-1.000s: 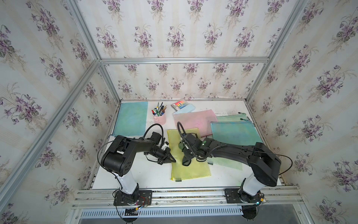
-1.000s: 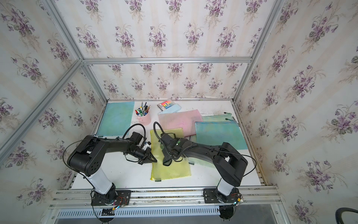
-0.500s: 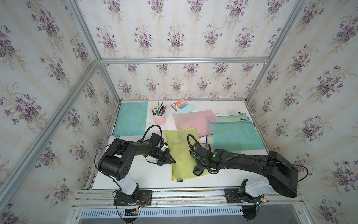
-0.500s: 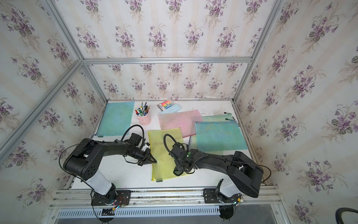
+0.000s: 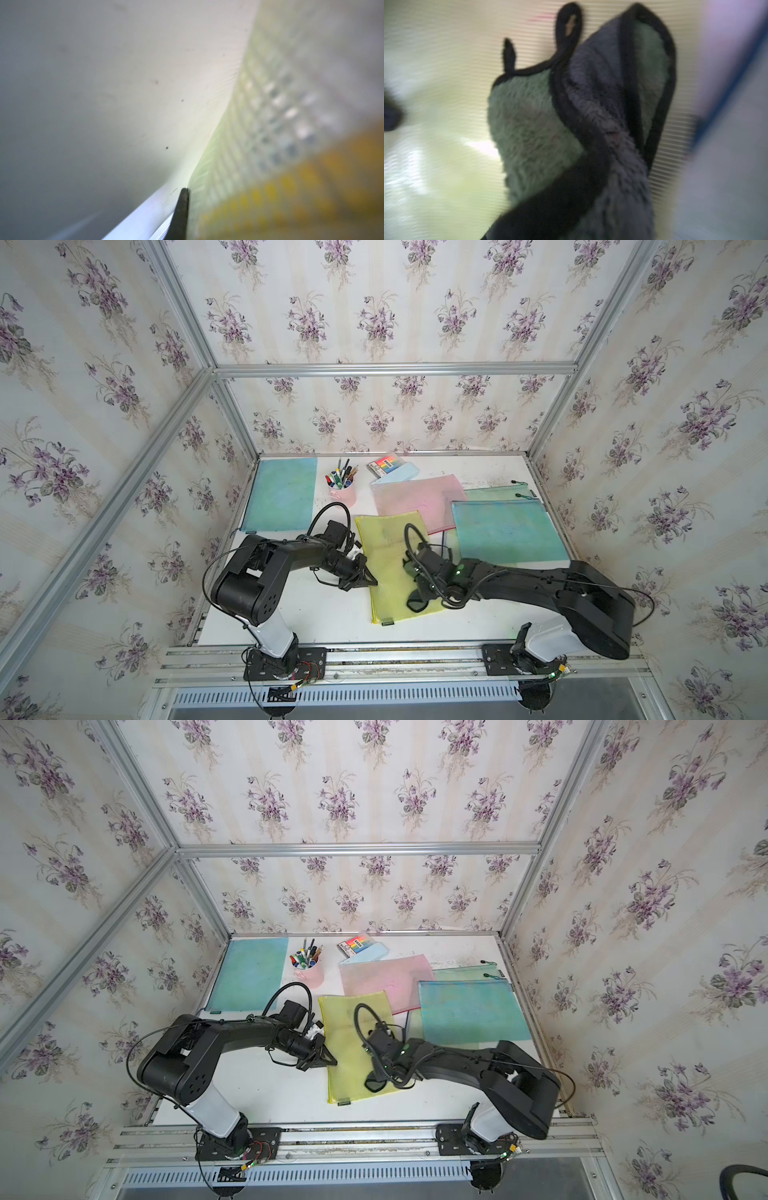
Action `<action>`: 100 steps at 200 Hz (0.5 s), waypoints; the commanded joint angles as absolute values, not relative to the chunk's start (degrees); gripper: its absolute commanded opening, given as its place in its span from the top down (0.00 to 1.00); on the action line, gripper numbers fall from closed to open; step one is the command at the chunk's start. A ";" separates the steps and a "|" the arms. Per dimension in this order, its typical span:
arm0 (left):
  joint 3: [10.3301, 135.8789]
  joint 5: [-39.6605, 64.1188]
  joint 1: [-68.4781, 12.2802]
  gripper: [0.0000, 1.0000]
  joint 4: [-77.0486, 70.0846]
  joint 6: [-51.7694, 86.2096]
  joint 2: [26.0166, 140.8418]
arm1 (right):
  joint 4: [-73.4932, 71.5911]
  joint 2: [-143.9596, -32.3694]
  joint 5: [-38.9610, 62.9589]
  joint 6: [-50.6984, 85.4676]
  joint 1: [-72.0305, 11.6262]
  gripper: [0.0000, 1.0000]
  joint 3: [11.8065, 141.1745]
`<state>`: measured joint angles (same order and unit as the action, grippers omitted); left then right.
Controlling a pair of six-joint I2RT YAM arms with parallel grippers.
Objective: Wipe the document bag
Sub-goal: Wipe the dirt from the document bag.
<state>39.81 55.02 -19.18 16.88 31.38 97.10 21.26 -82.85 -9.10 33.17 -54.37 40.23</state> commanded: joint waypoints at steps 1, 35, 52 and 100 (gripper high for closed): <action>40.01 53.38 -19.34 0.93 20.50 28.83 97.20 | 23.35 -79.80 -11.95 29.54 -51.01 0.87 42.02; 40.46 53.35 -20.32 0.93 19.12 29.68 98.55 | 16.05 -92.42 -3.83 26.86 -52.62 0.86 55.49; 40.78 53.22 -21.04 0.93 18.47 30.27 99.19 | 14.23 -100.52 -4.04 25.79 -54.98 0.87 62.67; 40.35 52.04 -21.33 0.93 18.12 31.00 98.63 | 21.27 -107.62 -14.23 26.02 -53.84 0.89 61.41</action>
<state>40.56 53.52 -21.30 17.72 30.35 99.11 15.22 -109.06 -6.70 26.50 -55.46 65.98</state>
